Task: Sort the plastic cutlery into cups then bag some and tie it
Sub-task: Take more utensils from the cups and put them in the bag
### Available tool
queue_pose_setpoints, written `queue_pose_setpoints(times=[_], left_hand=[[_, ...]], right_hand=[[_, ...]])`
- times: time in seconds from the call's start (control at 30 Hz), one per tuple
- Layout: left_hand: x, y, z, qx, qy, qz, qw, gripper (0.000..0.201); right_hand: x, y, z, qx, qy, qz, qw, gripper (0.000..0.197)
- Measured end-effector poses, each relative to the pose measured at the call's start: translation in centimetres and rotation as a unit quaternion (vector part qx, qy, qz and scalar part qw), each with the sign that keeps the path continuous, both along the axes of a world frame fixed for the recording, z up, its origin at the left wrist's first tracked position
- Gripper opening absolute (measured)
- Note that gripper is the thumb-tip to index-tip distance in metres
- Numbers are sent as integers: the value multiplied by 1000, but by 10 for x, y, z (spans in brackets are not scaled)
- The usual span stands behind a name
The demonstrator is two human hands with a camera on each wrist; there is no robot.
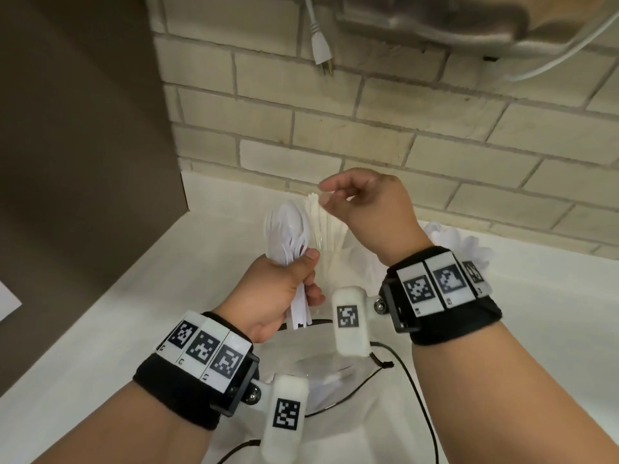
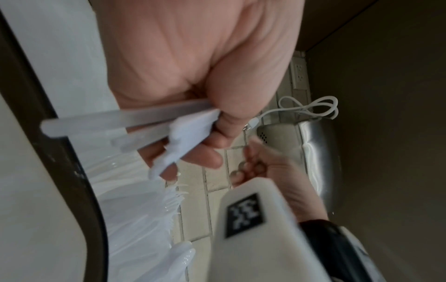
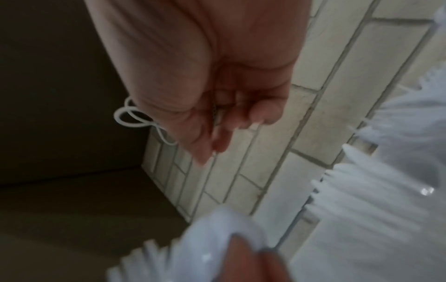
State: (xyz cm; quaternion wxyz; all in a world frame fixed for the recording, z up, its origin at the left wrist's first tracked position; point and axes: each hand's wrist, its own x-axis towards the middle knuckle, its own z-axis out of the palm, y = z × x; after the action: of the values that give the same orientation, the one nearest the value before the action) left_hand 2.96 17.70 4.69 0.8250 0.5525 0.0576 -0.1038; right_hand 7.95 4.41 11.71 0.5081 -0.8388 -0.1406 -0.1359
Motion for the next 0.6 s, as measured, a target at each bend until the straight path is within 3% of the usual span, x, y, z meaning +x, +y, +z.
queue_pose_setpoints(times=[0.13,0.4,0.5,0.6], left_hand=[[-5,-7,7,28,-11,-16,999,18],[-16,-14,9,157,-83,1,984,11],[-16,-15,6,238,-129,22,962,10],[-11,-11,0,352,-148,47,923,16]], right_hand=[[-24,5,-2,-46,24,126,991,25],[-37,10,-20,6,29,83,996,26],[-38,8,-21,45,27,86,995,26],[-40,5,-12,107,-13,70,992,21]])
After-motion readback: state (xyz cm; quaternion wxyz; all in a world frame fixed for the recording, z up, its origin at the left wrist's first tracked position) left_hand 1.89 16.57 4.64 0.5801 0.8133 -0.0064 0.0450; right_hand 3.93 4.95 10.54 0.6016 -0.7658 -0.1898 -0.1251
